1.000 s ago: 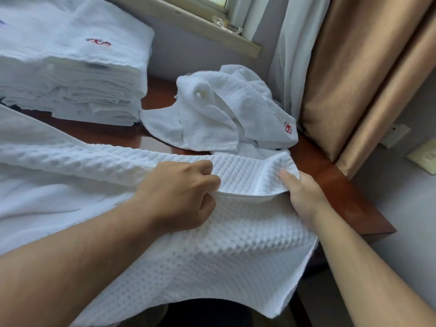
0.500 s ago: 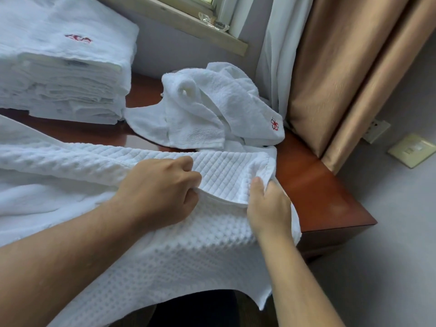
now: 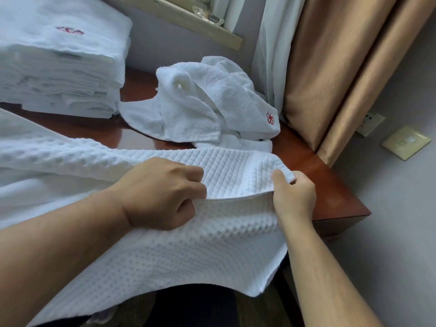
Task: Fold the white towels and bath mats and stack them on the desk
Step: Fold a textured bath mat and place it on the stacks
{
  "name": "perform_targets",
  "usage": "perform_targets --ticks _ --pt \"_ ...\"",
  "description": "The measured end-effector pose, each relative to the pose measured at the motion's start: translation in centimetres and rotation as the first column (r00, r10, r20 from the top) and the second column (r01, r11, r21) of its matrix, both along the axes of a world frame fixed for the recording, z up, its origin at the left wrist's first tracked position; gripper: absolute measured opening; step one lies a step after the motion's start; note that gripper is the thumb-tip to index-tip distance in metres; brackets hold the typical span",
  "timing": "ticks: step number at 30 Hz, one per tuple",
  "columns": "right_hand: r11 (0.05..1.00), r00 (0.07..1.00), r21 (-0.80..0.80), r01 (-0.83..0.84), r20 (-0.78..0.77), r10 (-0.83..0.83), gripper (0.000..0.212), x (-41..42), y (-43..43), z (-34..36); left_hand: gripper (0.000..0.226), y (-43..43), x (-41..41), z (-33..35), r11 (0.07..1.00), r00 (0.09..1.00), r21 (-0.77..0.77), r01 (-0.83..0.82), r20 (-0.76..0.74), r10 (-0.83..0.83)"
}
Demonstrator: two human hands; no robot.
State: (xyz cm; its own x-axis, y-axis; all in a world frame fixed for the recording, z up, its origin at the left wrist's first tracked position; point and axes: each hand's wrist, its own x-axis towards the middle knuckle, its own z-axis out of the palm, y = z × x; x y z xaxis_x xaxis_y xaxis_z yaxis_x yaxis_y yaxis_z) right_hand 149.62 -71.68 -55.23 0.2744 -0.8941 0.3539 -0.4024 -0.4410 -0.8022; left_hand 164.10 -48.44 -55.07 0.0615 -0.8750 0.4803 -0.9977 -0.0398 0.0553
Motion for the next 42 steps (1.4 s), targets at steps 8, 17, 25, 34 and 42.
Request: perform_targets --ticks 8,17,25,34,42 --pt "0.988 0.997 -0.143 0.062 -0.028 -0.067 0.017 0.1 0.8 -0.7 0.023 0.1 -0.2 -0.1 0.999 0.997 0.018 0.040 0.058 -0.041" --pt "0.980 0.967 -0.199 -0.023 -0.254 -0.029 0.035 0.4 1.4 -0.2 0.039 1.1 -0.5 0.0 0.994 0.998 0.110 -0.004 -0.059 0.011" --pt "0.876 0.710 -0.035 -0.481 -0.601 0.366 0.018 6.3 6.4 3.8 0.042 3.4 -0.7 -0.5 0.985 0.972 0.148 -0.090 -0.204 0.119" --pt "0.922 0.562 -0.011 -0.388 -0.795 0.228 0.105 8.7 10.5 -0.9 0.050 9.1 1.8 -1.8 0.872 0.865 0.052 -0.487 -0.111 0.489" --pt "0.953 0.624 -0.045 -0.301 -0.765 0.161 0.099 10.2 8.1 -0.5 0.040 5.9 5.4 -0.6 0.935 0.929 0.041 -0.353 -0.099 0.356"
